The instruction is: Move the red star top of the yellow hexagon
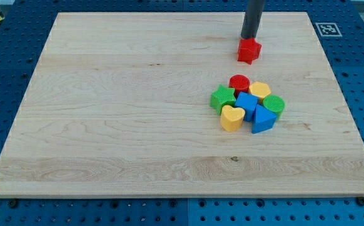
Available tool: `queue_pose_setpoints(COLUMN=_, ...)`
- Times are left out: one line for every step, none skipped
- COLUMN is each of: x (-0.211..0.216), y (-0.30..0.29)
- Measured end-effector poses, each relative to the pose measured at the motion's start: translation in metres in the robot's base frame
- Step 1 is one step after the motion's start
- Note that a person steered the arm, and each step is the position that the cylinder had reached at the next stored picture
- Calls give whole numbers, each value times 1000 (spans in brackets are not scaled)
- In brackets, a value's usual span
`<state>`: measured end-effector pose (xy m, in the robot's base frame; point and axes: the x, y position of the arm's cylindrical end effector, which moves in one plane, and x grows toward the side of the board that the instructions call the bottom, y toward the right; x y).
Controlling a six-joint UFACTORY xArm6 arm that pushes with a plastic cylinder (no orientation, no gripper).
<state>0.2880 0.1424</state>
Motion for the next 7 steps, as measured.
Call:
queue_pose_setpoints(x=7, y=1)
queue_pose_setpoints(x=15, y=32)
queue_pose_setpoints(x=32, y=34)
queue_pose_setpoints(x=42, y=34)
queue_pose_setpoints(x=28, y=26)
queue_pose_setpoints(x=-4, y=6)
queue_pose_setpoints(x=-5, y=-31)
